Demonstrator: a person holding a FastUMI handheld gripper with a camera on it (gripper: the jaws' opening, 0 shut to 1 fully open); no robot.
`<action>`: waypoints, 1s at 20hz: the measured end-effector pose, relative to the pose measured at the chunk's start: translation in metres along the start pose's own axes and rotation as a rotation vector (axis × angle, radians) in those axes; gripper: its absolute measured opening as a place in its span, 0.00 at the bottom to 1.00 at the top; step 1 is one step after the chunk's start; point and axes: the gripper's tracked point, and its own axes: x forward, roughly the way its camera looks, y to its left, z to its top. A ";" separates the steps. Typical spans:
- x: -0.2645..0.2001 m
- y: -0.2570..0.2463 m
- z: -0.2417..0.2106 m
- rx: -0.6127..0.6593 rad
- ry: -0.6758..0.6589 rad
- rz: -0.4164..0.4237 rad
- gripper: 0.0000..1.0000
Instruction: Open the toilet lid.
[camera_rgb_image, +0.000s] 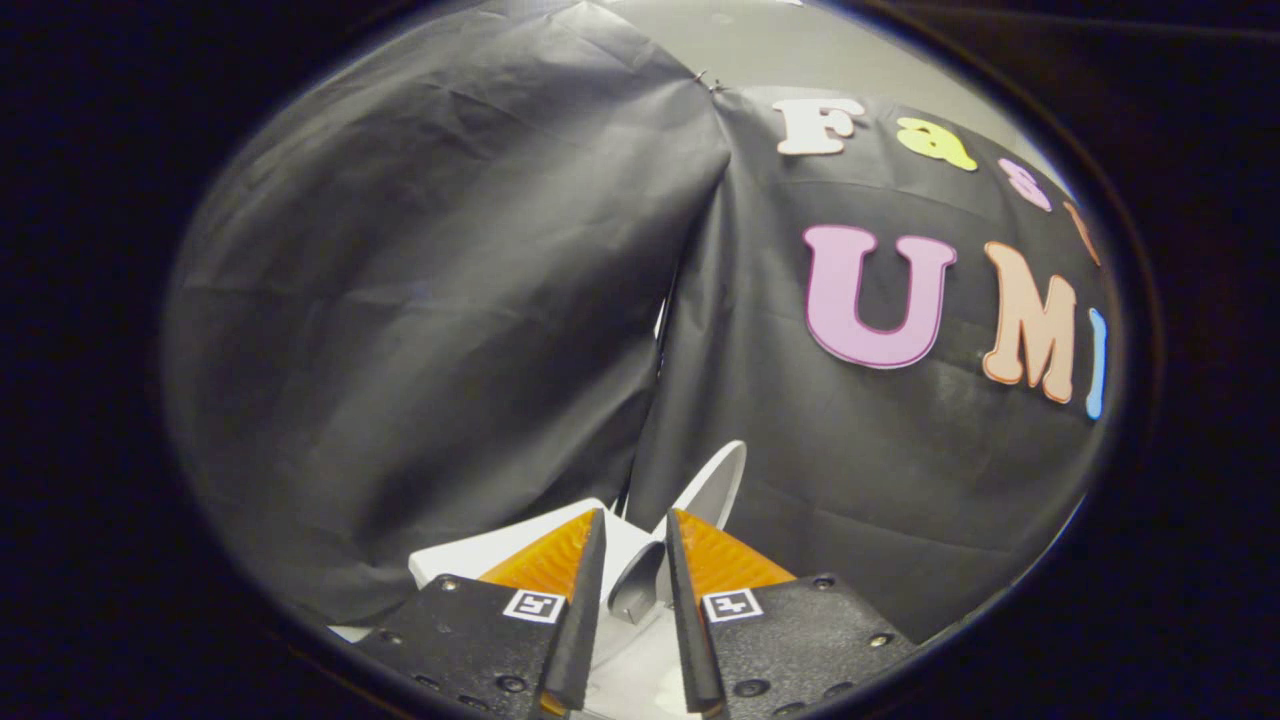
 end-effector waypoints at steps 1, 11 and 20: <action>-0.008 -0.004 0.009 0.022 -0.028 -0.006 0.36; -0.086 -0.110 0.019 0.081 -0.112 -0.338 0.36; -0.210 -0.222 -0.025 0.231 -0.126 -0.692 0.36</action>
